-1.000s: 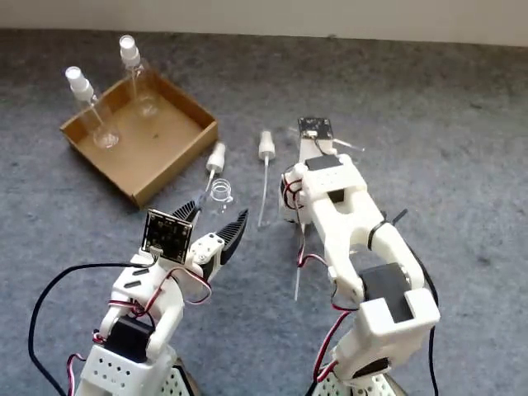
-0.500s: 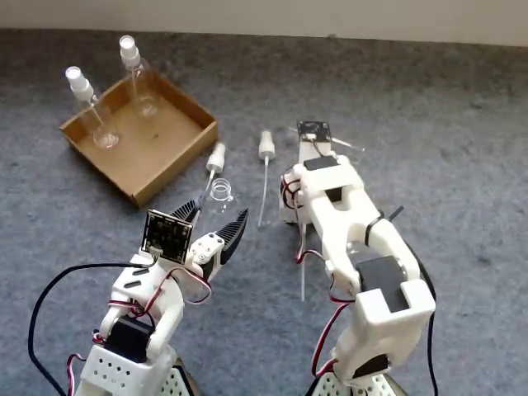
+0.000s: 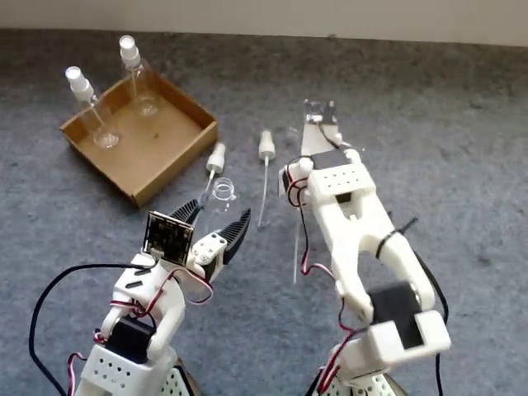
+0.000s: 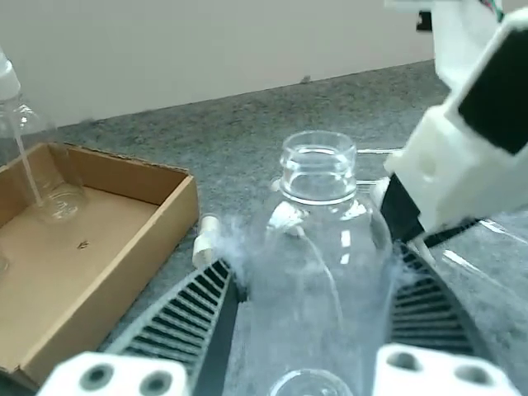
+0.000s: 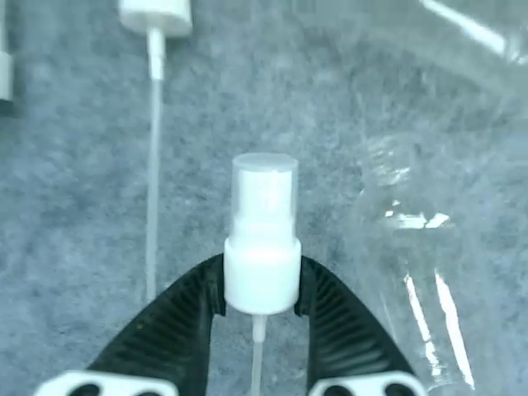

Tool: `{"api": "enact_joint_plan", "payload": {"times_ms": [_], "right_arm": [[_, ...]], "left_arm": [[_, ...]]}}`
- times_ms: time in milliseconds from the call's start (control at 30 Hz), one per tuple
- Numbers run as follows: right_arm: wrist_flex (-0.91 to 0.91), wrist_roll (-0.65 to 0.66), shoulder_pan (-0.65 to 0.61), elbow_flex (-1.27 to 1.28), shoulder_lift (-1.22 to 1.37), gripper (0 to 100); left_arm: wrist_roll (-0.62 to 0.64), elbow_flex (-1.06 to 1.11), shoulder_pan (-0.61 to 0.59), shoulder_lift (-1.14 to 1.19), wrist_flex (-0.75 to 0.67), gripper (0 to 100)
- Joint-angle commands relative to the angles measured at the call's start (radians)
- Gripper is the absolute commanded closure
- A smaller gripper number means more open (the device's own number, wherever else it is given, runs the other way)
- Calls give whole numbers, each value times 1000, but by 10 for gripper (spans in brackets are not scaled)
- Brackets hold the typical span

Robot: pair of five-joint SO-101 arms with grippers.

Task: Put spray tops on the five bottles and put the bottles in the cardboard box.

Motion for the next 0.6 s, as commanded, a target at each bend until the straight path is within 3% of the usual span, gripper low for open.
{"api": "enact_joint_plan", "payload": {"times_ms": [0, 367, 567], "right_arm": [[-16, -3, 13, -48, -202, 965], [56, 2, 59, -47, -615, 964], [105, 81, 58, -45, -797, 964]], "left_arm": [[6, 22, 73, -18, -25, 853], [5, 22, 163, -16, 5, 853], [5, 22, 214, -16, 29, 853]]}}
